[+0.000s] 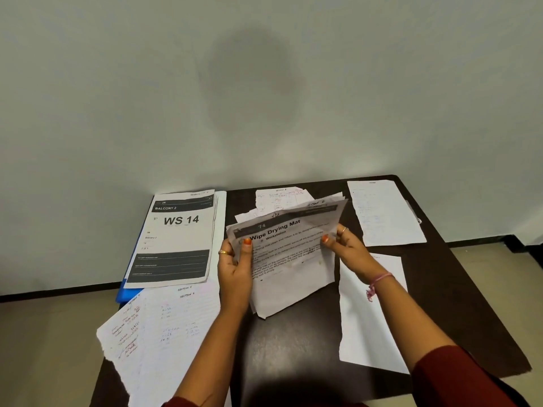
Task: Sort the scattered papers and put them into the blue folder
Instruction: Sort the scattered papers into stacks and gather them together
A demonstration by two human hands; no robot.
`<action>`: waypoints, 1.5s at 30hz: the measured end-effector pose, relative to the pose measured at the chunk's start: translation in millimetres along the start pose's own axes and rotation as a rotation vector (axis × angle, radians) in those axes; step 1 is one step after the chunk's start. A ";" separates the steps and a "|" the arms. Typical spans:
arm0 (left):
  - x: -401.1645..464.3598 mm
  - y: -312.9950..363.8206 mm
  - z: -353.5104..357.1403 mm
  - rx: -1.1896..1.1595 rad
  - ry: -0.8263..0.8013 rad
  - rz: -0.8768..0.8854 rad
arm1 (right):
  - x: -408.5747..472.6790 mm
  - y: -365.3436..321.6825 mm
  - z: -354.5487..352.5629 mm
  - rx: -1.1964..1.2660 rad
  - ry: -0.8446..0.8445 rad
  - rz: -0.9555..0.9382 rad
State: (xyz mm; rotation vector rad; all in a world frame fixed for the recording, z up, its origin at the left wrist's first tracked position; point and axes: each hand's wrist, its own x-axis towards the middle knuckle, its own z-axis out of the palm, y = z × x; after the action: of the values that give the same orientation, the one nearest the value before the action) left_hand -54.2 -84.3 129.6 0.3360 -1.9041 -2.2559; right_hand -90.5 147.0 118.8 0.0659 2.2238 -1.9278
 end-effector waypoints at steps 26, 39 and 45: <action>12.8 -32.9 2.3 0.185 0.044 -0.030 | 4.5 22.9 40.0 0.002 0.238 -0.141; 19.4 -43.4 0.0 0.154 0.002 -0.112 | 20.3 33.6 41.6 0.016 0.269 -0.122; 21.9 -57.0 -7.1 0.187 -0.025 -0.184 | 25.9 41.7 37.8 -0.045 0.224 -0.073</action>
State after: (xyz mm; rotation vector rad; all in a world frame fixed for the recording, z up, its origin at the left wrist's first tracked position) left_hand -72.3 -87.3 70.9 0.5311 -2.1858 -2.2024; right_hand -104.6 113.6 68.5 0.2058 2.4416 -1.9953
